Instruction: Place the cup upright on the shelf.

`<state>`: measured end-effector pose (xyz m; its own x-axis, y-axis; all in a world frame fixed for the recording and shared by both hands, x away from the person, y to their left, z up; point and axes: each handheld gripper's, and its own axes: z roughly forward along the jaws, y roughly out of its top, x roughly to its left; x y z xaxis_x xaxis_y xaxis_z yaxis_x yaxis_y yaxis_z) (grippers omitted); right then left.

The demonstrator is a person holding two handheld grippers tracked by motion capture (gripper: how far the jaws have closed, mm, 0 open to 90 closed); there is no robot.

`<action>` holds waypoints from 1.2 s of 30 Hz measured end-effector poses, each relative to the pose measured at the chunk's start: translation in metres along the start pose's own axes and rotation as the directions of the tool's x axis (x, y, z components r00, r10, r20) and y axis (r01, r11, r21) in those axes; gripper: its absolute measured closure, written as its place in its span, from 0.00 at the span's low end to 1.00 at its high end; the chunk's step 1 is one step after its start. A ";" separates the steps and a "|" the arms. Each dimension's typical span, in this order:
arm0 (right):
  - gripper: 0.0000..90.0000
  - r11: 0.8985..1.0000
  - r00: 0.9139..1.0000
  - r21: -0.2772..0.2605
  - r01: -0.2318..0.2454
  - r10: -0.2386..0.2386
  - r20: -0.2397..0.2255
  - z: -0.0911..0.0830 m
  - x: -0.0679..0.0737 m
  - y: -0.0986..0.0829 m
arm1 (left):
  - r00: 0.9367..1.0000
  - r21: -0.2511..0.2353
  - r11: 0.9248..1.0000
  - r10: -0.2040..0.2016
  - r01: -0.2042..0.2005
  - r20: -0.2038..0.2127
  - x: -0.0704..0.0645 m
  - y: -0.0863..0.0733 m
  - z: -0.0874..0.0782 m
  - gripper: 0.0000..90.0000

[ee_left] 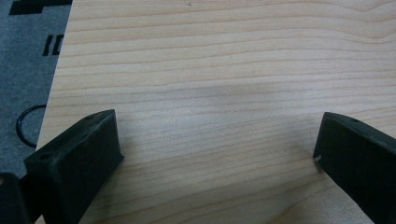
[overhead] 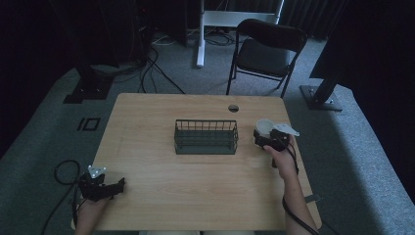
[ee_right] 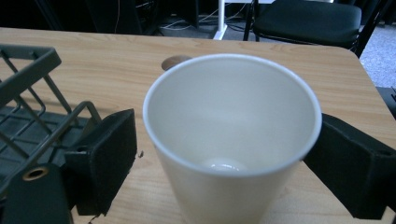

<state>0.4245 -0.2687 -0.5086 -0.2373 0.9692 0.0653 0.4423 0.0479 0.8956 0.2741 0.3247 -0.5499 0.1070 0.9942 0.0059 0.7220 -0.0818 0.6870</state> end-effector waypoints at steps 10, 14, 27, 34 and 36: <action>0.12 1.000 1.000 0.006 -0.010 0.010 0.010 0.009 0.003 0.000 | 1.000 0.000 1.000 0.000 0.000 0.000 0.000 0.000 0.000 0.01; 0.17 1.000 0.999 0.004 -0.024 0.024 0.030 0.013 0.003 0.000 | 1.000 0.000 1.000 0.000 0.000 0.000 0.000 0.000 0.000 0.01; 0.22 1.000 1.000 0.025 -0.008 0.008 0.017 0.007 0.004 0.005 | 1.000 0.000 1.000 0.000 0.000 0.000 0.000 0.000 0.000 0.01; 0.22 1.000 1.000 0.001 -0.018 0.018 -0.001 -0.005 0.006 0.010 | 1.000 0.000 1.000 0.000 0.000 0.000 0.000 0.000 0.000 0.01; 0.22 1.000 1.000 -0.002 -0.010 0.010 -0.004 -0.008 0.007 0.012 | 1.000 0.000 1.000 0.000 0.000 0.000 0.000 0.000 0.000 0.01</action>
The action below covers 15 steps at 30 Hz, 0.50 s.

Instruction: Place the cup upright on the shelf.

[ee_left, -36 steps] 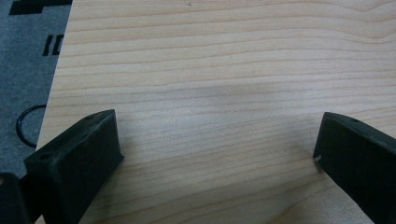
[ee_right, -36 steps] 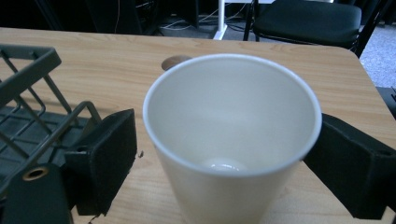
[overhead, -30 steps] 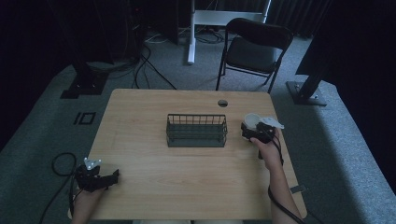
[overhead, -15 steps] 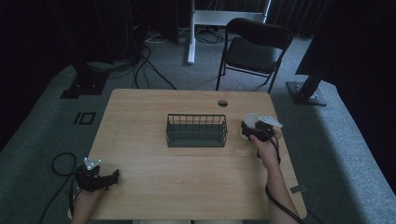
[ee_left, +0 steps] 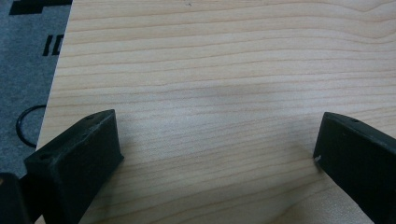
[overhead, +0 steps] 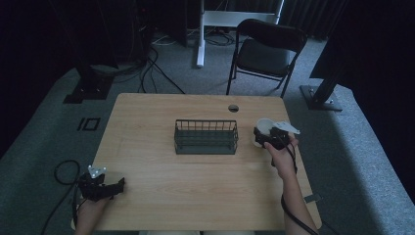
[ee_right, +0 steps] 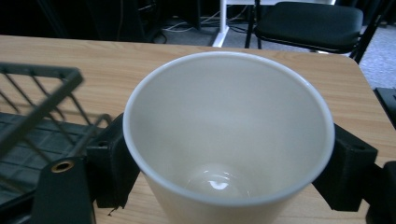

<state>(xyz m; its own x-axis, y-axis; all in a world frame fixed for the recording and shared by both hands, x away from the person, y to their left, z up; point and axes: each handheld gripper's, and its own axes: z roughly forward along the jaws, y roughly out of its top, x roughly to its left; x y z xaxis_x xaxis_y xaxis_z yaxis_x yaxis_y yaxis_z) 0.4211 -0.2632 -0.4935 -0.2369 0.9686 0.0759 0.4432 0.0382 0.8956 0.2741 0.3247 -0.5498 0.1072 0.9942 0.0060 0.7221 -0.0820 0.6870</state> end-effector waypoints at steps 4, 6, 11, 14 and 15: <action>0.23 1.000 1.000 -0.011 0.008 -0.008 -0.027 -0.009 0.005 0.008 | 1.000 0.000 1.000 0.000 0.000 0.000 0.000 0.000 0.000 0.01; 0.23 1.000 0.999 -0.019 0.018 -0.019 -0.035 -0.013 0.008 0.013 | 1.000 0.000 1.000 0.000 0.000 0.000 0.000 0.000 0.000 0.01; 0.23 0.999 0.998 -0.033 0.038 -0.040 -0.051 -0.022 0.013 0.023 | 1.000 0.000 1.000 0.000 0.000 0.000 0.000 0.000 0.000 0.01; 0.23 0.998 0.997 -0.043 0.043 -0.046 -0.063 -0.028 0.017 0.030 | 1.000 0.000 1.000 0.000 0.000 0.000 0.000 0.000 0.000 0.01; 0.23 0.998 0.996 -0.050 0.043 -0.046 -0.072 -0.030 0.019 0.032 | 1.000 0.000 1.000 0.000 0.000 0.000 0.000 0.000 0.000 0.01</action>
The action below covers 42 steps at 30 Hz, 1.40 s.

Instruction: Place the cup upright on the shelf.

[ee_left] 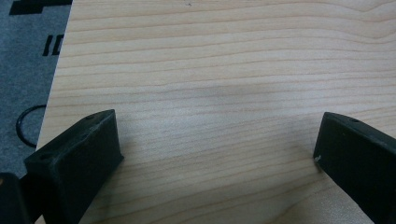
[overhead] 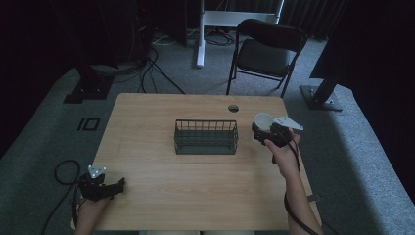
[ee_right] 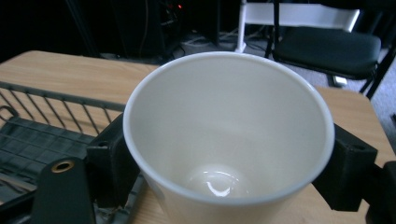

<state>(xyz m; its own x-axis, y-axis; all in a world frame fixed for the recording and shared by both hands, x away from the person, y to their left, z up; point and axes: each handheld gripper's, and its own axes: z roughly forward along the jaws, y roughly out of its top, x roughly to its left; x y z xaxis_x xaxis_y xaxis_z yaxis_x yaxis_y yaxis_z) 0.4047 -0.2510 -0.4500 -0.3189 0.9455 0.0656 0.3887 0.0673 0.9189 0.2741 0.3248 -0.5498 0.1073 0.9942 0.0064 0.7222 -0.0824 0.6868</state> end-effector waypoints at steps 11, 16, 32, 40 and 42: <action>0.23 0.998 0.998 -0.045 0.044 -0.046 -0.043 -0.011 0.020 0.026 | 1.000 0.000 1.000 0.000 0.000 0.000 0.000 0.000 0.000 0.01; 0.23 0.997 0.996 -0.057 0.059 -0.063 -0.064 -0.011 0.030 0.033 | 1.000 0.000 1.000 0.000 0.000 0.000 0.000 0.000 0.000 0.01; 0.23 0.993 0.986 -0.057 0.107 -0.114 -0.122 0.001 0.064 0.045 | 1.000 0.000 1.000 0.000 0.000 0.000 0.000 0.000 0.000 0.01; 0.23 0.991 0.979 -0.054 0.124 -0.131 -0.156 0.010 0.082 0.047 | 1.000 0.000 1.000 -0.001 0.001 0.000 0.000 0.000 0.000 0.01; 0.23 0.991 0.978 -0.048 0.121 -0.128 -0.163 0.014 0.085 0.046 | 1.000 0.000 1.000 0.000 0.000 0.000 0.000 0.000 0.000 0.01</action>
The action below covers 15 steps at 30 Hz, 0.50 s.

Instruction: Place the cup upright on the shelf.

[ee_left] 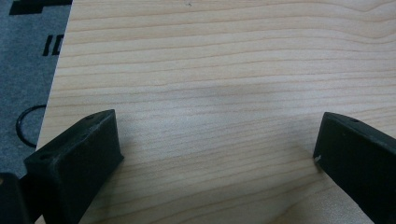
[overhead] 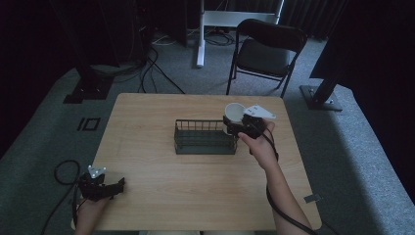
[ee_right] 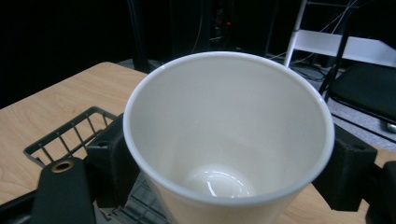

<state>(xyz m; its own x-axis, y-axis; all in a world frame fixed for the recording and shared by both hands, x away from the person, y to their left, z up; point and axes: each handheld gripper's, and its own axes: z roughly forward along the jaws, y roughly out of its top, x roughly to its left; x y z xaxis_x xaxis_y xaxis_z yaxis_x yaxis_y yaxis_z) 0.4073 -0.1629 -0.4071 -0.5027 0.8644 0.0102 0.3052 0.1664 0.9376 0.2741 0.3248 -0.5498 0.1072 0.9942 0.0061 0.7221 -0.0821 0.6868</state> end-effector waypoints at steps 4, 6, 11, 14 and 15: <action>0.23 1.000 1.000 0.007 0.002 -0.002 -0.013 0.007 0.007 -0.001 | 1.000 0.000 1.000 0.000 0.000 0.000 0.000 0.000 0.000 0.01; 0.23 1.000 1.000 0.014 0.007 -0.007 -0.021 0.010 0.011 -0.001 | 1.000 0.000 1.000 0.000 0.000 0.000 0.000 0.000 0.000 0.01; 0.23 1.000 0.999 0.017 0.010 -0.009 -0.042 0.016 0.021 0.001 | 1.000 0.000 1.000 0.000 0.000 0.000 0.000 0.000 0.000 0.01; 0.23 0.999 0.998 0.017 0.032 -0.031 -0.053 0.020 0.027 0.001 | 1.000 0.000 1.000 0.000 0.000 0.000 0.000 0.000 0.000 0.01; 0.23 0.999 0.998 0.021 0.029 -0.028 -0.056 0.022 0.029 0.001 | 1.000 0.000 1.000 0.000 0.000 0.000 0.000 0.000 0.000 0.01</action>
<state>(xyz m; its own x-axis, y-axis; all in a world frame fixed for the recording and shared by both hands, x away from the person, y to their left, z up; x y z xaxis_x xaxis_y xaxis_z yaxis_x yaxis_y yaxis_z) 0.4110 -0.1276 -0.4130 -0.5556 0.8314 0.0039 0.3072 0.2009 0.9302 0.2741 0.3248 -0.5498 0.1072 0.9942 0.0059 0.7222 -0.0820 0.6869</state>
